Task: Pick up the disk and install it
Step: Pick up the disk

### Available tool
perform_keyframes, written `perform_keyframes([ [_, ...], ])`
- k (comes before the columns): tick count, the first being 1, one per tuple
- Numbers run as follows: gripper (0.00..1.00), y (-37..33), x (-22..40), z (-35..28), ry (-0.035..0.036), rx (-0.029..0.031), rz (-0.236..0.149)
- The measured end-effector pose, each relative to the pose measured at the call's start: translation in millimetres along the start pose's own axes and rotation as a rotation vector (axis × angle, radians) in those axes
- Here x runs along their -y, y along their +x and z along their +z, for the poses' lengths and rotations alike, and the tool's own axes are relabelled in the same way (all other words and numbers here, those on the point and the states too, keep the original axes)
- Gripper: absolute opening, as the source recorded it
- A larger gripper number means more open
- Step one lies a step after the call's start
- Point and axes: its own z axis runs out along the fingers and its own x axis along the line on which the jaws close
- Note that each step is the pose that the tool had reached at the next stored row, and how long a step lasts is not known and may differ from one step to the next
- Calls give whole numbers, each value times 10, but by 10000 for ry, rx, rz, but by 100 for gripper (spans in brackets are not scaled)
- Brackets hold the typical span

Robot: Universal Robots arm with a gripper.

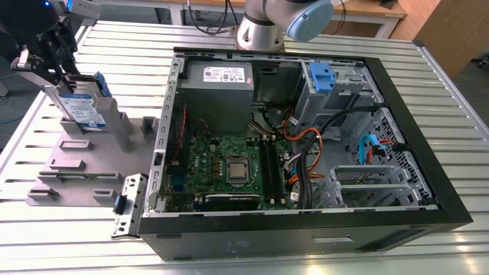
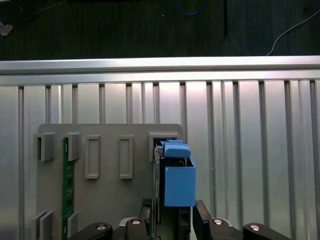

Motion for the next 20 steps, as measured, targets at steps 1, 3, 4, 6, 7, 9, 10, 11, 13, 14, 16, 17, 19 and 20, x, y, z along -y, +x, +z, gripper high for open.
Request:
perform_keyframes([
  [1, 45, 0, 0, 0, 0, 0, 0],
  [3, 37, 0, 1, 0, 0, -1, 0],
  [4, 37, 0, 1, 0, -1, -1, 0],
  [6, 35, 0, 1, 0, 0, 0, 0],
  [7, 35, 0, 1, 0, 0, 0, 0],
  [9, 35, 0, 4, 0, 0, 0, 0],
  [10, 35, 0, 7, 0, 0, 0, 0],
  [11, 35, 0, 7, 0, 0, 0, 0],
  [13, 35, 0, 8, 0, 0, 1, 0],
  [14, 35, 0, 8, 0, 0, 1, 0],
  [16, 35, 0, 9, 0, 0, 1, 0],
  [17, 35, -1, 9, 0, 0, 1, 1],
  [19, 35, -1, 9, -2, 0, -1, 1],
  [20, 35, -1, 9, -7, -1, -2, 0],
])
